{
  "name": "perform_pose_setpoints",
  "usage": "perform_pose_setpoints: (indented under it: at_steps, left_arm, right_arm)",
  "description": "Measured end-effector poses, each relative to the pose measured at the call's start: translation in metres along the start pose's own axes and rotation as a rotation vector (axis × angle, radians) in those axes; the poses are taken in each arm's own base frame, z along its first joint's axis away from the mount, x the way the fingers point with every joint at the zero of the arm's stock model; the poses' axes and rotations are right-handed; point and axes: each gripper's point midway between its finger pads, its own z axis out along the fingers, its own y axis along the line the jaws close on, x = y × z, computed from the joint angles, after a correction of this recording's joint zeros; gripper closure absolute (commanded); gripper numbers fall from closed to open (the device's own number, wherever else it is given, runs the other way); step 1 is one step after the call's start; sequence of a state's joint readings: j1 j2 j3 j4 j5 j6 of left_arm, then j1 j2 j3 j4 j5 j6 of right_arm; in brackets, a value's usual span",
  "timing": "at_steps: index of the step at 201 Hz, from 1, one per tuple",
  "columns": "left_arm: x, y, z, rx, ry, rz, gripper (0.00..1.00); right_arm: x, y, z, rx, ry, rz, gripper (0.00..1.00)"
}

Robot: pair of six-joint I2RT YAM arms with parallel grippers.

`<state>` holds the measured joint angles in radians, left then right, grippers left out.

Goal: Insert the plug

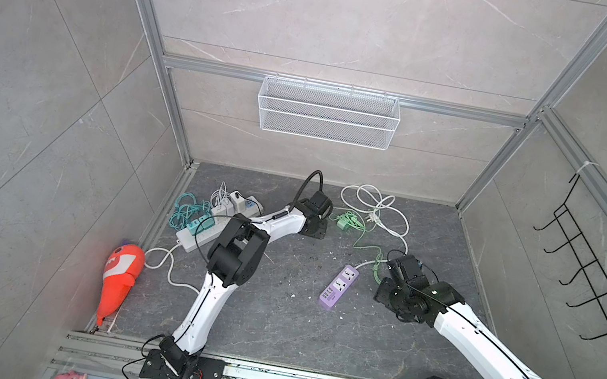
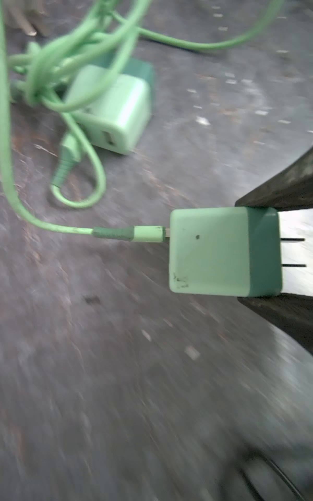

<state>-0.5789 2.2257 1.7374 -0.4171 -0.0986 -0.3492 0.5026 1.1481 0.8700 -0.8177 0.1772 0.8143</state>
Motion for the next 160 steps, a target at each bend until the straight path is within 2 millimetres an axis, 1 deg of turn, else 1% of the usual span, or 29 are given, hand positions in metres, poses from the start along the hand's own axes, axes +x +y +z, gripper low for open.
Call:
perform_pose_setpoints:
  at_steps: [9, 12, 22, 39, 48, 65, 74, 82, 101, 118, 131, 140, 160]
  left_arm:
    - [0.001, 0.008, -0.017, 0.0, -0.018, 0.011, 0.7]
    - [0.0, 0.011, -0.026, 0.001, -0.031, 0.015, 0.7]
    - [-0.004, 0.016, -0.048, 0.008, -0.07, 0.028, 0.71]
    - [-0.015, 0.023, -0.089, 0.026, -0.164, 0.055, 0.72]
    - [-0.019, 0.024, -0.106, 0.036, -0.211, 0.07, 0.73]
    - [-0.02, 0.02, -0.128, 0.074, -0.281, 0.1, 0.74]
    - [-0.016, 0.018, -0.133, 0.095, -0.306, 0.111, 0.75]
    - [-0.01, 0.015, -0.132, 0.116, -0.313, 0.122, 0.75]
    - [0.01, 0.009, -0.121, 0.159, -0.306, 0.14, 0.75]
    - [0.03, -0.002, -0.111, 0.192, -0.287, 0.167, 0.74]
    - [0.041, -0.02, -0.11, 0.226, -0.294, 0.199, 0.74]
    - [0.045, -0.037, -0.112, 0.259, -0.309, 0.227, 0.74]
    - [0.045, -0.075, -0.124, 0.331, -0.374, 0.279, 0.74]
  right_arm:
    - [0.003, 0.001, -0.003, -0.013, 0.015, -0.017, 0.36]
    - [0.004, 0.002, -0.004, -0.018, 0.02, -0.023, 0.36]
    - [0.005, 0.006, -0.008, -0.04, 0.035, -0.042, 0.36]
    - [0.006, 0.02, -0.015, -0.108, 0.06, -0.078, 0.36]
    - [0.008, 0.03, -0.019, -0.16, 0.076, -0.101, 0.37]
    - [0.012, 0.05, -0.03, -0.279, 0.112, -0.131, 0.38]
    - [0.014, 0.062, -0.037, -0.346, 0.123, -0.14, 0.38]
    - [0.014, 0.071, -0.043, -0.405, 0.129, -0.143, 0.38]
    - [0.014, 0.091, -0.061, -0.533, 0.129, -0.156, 0.39]
    - [0.013, 0.101, -0.074, -0.607, 0.122, -0.168, 0.39]
    - [0.014, 0.105, -0.082, -0.643, 0.117, -0.176, 0.4]
    - [0.015, 0.106, -0.087, -0.662, 0.113, -0.18, 0.4]
    - [0.015, 0.106, -0.096, -0.689, 0.101, -0.187, 0.41]
